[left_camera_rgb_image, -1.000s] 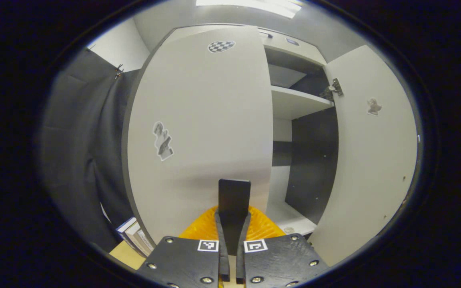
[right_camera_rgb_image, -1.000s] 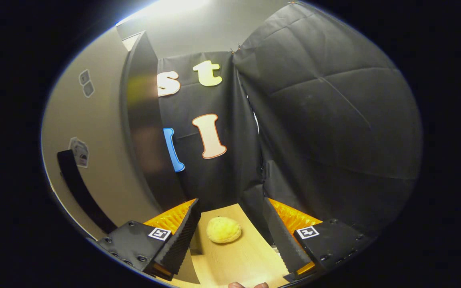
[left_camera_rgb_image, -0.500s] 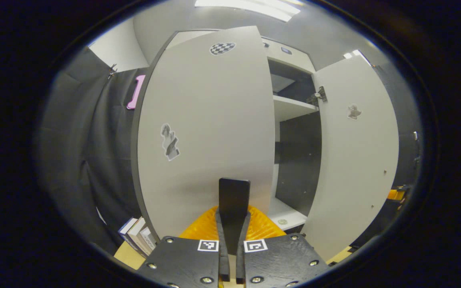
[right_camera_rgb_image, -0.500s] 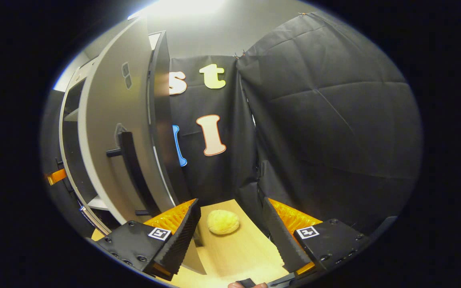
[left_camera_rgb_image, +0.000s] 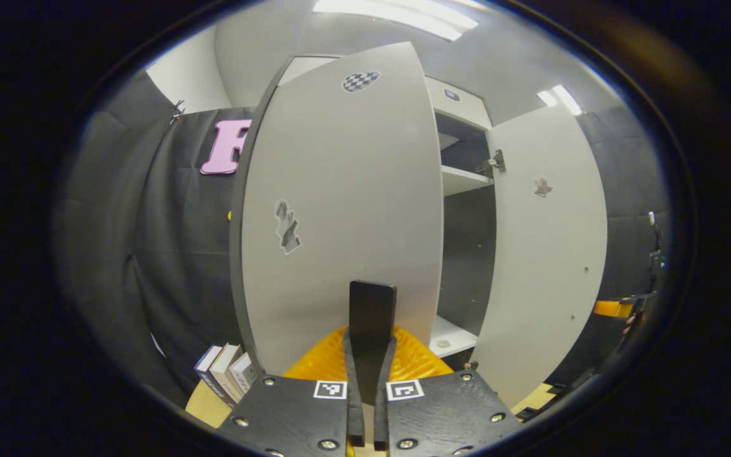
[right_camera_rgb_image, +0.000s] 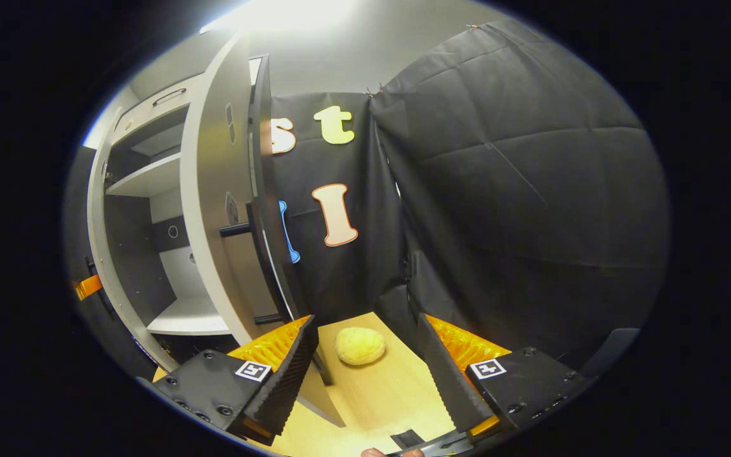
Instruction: Open the right door of the double-door shoe cabinet with the right hand, and open the left door with the left hand.
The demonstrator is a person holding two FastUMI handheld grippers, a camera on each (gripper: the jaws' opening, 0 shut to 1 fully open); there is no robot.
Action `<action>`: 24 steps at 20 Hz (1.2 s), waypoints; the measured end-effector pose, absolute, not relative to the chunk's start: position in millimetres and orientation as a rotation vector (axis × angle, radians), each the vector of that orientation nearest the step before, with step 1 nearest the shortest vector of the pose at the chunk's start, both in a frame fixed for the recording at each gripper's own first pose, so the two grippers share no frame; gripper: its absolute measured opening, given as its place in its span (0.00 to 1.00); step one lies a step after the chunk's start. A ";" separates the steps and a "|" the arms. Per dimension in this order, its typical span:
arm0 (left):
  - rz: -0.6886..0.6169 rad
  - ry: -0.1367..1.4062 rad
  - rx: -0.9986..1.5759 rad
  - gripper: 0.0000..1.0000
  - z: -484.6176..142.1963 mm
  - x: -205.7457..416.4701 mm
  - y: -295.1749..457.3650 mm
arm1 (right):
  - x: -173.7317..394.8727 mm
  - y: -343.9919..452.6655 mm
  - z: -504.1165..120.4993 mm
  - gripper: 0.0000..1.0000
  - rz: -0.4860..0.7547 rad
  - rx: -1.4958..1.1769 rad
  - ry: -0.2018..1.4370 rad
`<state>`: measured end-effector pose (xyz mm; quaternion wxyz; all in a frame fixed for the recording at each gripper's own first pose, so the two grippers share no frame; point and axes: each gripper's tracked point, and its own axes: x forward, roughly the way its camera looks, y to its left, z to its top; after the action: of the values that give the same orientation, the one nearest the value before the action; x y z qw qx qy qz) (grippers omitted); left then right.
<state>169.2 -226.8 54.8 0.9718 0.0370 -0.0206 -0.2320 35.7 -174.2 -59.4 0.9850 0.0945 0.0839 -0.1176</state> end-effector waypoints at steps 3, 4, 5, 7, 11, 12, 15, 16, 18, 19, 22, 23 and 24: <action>-0.461 -0.046 0.066 0.08 55.8 163.7 -217.0 | 31.7 -168.2 -58.5 0.92 -0.238 0.191 0.173; -0.460 -0.046 0.056 0.08 54.7 163.6 -215.0 | 31.1 -165.5 -58.4 0.92 -0.237 0.191 0.171; -0.459 -0.048 0.049 0.08 54.9 162.5 -211.1 | 29.9 -163.2 -59.1 0.92 -0.237 0.190 0.172; -0.453 -0.050 0.049 0.08 55.5 159.3 -202.7 | 28.6 -160.2 -62.2 0.92 -0.236 0.185 0.179; -0.432 -0.056 0.041 0.07 56.1 153.7 -187.8 | 23.5 -156.3 -66.2 0.92 -0.240 0.200 0.189; -0.423 -0.055 0.027 0.07 54.8 152.6 -181.5 | 23.0 -155.4 -66.2 1.00 -0.240 0.213 0.191; -0.406 -0.060 0.021 0.07 56.1 148.3 -165.7 | 17.0 -155.0 -66.6 0.98 -0.242 0.232 0.192; -0.402 -0.060 0.026 0.07 57.0 146.1 -161.1 | 15.2 -157.5 -68.2 0.98 -0.247 0.233 0.194; -0.391 -0.063 0.033 0.07 57.4 144.3 -151.5 | 12.0 -162.6 -71.9 0.98 -0.268 0.236 0.201; -0.385 -0.065 0.035 0.07 58.4 143.6 -146.0 | 8.2 -167.3 -75.6 0.98 -0.296 0.224 0.215; -0.362 -0.073 0.043 0.07 59.6 143.3 -128.3 | 0.9 -169.1 -74.3 0.98 -0.322 0.191 0.224; -0.349 -0.074 0.026 0.07 60.4 142.8 -122.0 | 0.2 -167.2 -72.4 0.98 -0.318 0.189 0.221; -0.338 -0.071 0.009 0.06 60.6 142.3 -116.0 | 1.2 -167.1 -70.1 0.98 -0.316 0.183 0.216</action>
<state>142.3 -116.0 60.6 0.9851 0.0045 -0.0354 -0.1683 1.2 -167.1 -70.1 0.9776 0.0910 0.1070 -0.1566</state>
